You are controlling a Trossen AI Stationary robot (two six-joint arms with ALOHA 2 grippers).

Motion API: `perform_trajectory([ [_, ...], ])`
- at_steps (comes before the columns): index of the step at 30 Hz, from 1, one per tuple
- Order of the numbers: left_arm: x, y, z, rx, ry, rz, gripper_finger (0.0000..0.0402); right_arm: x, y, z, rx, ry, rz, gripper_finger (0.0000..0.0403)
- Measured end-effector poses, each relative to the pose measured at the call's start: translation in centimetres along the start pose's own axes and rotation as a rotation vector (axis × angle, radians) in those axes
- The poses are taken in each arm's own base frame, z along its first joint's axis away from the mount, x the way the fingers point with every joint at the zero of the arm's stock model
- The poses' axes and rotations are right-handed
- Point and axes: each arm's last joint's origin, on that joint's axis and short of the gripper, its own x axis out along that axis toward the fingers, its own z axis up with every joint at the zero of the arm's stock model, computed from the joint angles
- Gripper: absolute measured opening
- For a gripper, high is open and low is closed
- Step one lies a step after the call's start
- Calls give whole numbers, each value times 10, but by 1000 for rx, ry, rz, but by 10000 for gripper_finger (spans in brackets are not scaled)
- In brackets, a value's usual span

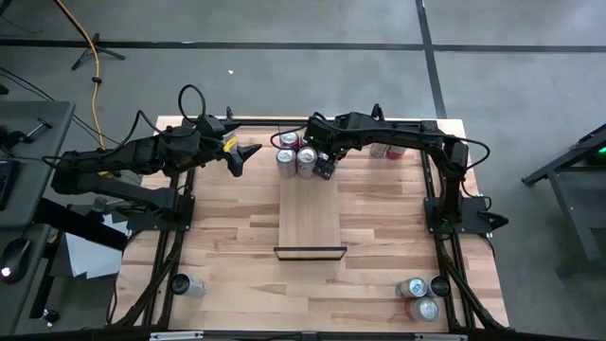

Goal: Place canned beverage on shelf
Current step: Put the red silver soda can on the shelf aligned with the other red silver soda cans

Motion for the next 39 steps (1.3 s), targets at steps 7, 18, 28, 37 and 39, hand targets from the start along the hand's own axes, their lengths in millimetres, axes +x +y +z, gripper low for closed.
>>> perform_trajectory([
  [7,0,0,0,0,0,0,365,0,-1,0,7,-3,0,296],
  [18,0,0,0,0,0,0,365,1,-4,1,-44,-3,-3,296],
  [28,0,0,0,0,0,0,365,1,-4,1,-56,-4,-3,297],
  [37,0,0,0,-1,0,-1,365,1,-5,1,-55,-6,-18,297],
  [39,0,0,0,-1,0,0,365,1,-5,1,-56,-7,-19,297],
])
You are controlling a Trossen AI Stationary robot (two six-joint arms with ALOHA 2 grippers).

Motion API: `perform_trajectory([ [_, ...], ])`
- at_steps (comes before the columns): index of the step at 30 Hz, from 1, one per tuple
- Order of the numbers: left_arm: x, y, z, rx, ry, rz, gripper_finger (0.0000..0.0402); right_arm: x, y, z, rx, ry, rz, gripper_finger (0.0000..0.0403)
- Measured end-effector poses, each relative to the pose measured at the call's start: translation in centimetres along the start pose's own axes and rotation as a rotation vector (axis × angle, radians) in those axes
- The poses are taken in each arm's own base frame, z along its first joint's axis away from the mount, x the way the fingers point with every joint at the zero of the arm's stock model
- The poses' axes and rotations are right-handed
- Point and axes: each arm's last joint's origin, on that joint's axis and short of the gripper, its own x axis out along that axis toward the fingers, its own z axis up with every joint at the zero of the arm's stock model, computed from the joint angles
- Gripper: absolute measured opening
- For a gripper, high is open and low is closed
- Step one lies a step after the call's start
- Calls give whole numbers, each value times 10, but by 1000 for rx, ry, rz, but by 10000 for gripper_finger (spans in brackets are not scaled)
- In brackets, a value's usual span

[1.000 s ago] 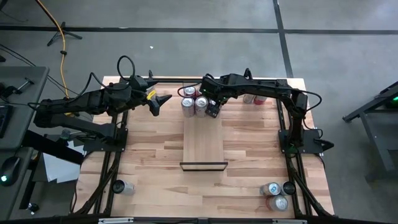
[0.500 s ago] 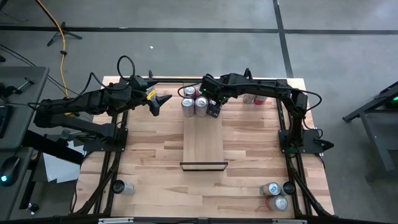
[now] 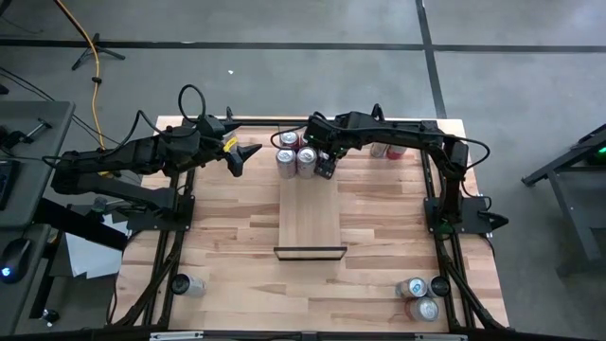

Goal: Place canned beverage on shelf
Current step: Put the red silver soda can on the shelf aligned with the other red silver soda cans, then put the top left blue soda can on the shelf

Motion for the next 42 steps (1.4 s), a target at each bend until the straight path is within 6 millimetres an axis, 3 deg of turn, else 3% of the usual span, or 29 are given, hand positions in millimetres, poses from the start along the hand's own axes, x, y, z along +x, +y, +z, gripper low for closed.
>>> perform_trajectory([
  [18,0,0,0,0,0,0,365,0,0,0,0,0,3,301],
  [27,0,0,0,0,0,0,365,-1,0,0,-10,-3,11,380],
  [31,0,0,0,0,0,0,365,-3,0,-2,-29,15,24,398],
  [36,0,0,0,-2,-3,-1,365,-22,-3,-12,-70,33,88,397],
  [42,0,-1,1,-8,-11,-13,365,-61,-9,-25,-57,-30,158,397],
])
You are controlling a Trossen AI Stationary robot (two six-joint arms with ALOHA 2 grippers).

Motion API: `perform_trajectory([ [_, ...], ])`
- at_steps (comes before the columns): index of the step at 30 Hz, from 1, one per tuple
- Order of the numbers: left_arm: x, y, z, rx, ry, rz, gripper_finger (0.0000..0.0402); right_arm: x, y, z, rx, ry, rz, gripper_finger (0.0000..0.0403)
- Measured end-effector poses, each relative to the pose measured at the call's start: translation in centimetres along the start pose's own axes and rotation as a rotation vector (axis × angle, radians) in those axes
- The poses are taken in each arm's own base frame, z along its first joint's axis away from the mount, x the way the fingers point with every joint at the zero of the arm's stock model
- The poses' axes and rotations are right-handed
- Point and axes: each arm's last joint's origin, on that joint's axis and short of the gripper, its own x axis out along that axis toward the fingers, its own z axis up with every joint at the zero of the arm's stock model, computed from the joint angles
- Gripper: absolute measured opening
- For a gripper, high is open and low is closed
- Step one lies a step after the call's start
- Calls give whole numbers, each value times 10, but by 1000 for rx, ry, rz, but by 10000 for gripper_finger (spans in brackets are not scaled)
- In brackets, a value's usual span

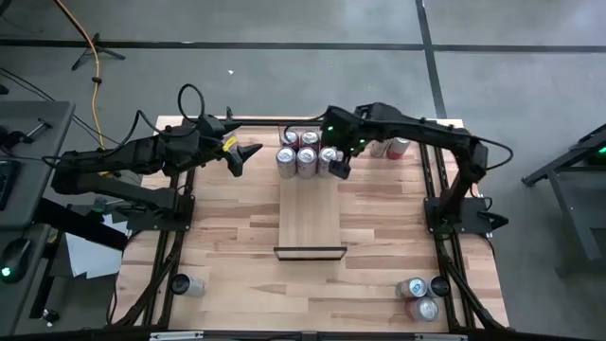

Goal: Place canned beverage on shelf
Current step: Put the top left blue soda can on the shelf

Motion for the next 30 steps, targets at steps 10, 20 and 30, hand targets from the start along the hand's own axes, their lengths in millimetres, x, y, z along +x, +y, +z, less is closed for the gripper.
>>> perform_trajectory([
  [10,0,-4,1,-8,18,-138,365,-72,3,-30,-58,-184,58,397],
  [20,0,-5,1,-55,25,-163,365,-68,2,-92,30,-423,167,397],
  [30,-2,-10,13,-77,-77,-290,365,-56,2,-133,271,-985,440,397],
])
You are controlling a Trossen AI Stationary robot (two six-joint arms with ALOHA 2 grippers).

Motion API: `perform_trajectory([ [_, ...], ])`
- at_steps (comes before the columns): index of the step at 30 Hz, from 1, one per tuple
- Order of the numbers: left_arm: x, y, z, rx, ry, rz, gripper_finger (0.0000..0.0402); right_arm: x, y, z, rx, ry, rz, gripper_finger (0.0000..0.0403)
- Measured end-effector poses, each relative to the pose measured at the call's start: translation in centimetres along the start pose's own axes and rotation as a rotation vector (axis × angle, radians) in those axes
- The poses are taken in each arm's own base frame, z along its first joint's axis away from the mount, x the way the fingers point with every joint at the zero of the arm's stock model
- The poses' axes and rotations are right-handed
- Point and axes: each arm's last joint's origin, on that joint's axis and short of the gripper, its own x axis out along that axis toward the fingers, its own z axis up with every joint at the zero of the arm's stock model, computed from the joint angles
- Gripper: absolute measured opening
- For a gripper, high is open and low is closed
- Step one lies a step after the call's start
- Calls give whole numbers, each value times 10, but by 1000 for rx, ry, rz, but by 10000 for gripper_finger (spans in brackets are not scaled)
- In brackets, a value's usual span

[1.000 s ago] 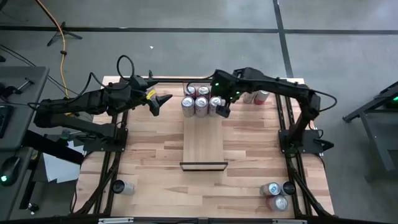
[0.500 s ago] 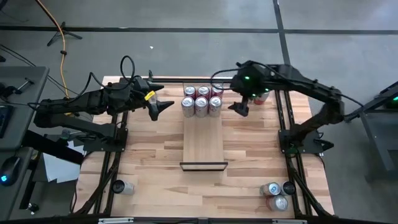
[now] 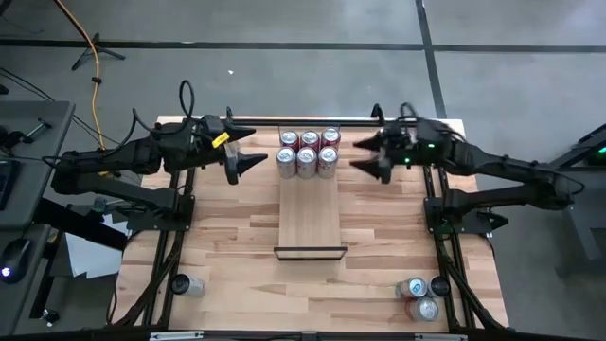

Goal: Place canned beverage on shelf
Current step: Put the top left blue soda can on the shelf

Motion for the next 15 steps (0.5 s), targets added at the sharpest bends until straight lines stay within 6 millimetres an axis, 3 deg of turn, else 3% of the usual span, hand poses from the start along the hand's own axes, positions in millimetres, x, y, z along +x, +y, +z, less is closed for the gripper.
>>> perform_trajectory([
  [6,6,0,-16,-37,-40,-71,365,-7,8,19,-31,-294,75,397],
  [11,9,5,-44,-165,-118,-115,365,-7,8,19,8,-293,85,397],
  [15,2,9,-45,-197,-143,-103,365,-5,7,16,12,-258,71,397],
])
